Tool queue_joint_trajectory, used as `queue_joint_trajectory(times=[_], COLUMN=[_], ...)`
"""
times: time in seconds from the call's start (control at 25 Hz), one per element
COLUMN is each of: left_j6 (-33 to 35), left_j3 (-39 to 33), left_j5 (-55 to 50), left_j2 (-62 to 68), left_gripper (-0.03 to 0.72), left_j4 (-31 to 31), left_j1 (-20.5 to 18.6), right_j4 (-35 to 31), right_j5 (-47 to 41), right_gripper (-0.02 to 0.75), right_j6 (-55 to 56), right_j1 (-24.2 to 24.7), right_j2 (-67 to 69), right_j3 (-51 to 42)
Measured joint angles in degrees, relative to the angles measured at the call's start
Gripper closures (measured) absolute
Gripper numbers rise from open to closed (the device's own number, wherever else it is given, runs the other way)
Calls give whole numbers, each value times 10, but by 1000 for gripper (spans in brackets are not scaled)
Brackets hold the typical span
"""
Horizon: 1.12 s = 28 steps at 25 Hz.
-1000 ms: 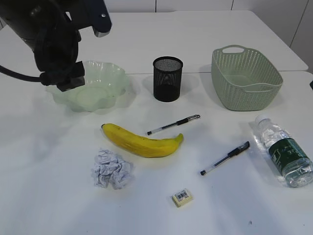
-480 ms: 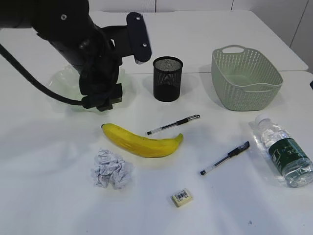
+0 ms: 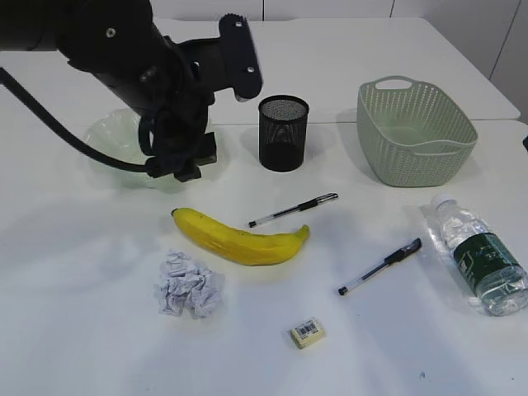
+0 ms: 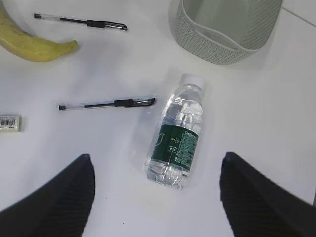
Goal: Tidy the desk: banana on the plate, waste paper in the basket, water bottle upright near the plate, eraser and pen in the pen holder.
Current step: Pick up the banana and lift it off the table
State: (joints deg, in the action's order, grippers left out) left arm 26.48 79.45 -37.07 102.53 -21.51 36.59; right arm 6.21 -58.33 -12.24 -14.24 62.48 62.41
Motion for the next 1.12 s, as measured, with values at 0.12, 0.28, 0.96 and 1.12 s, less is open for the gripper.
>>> queue_joint_trajectory(times=[0.12, 0.28, 0.96, 1.12], left_j6=[0, 0, -23, -21], left_j3=[0, 0, 0, 0], left_j5=[22, 23, -21, -48], left_j2=[0, 0, 1, 1], left_gripper=[219, 228, 235, 235], left_j4=[0, 1, 15, 15], left_j1=[0, 0, 0, 0], right_j4=[0, 0, 0, 0], right_j5=[0, 0, -1, -1], right_gripper=[152, 152, 152, 152], right_j6=[0, 0, 0, 0], right_j1=[0, 0, 0, 0], right_j2=[0, 0, 0, 0], right_j3=[0, 0, 0, 0])
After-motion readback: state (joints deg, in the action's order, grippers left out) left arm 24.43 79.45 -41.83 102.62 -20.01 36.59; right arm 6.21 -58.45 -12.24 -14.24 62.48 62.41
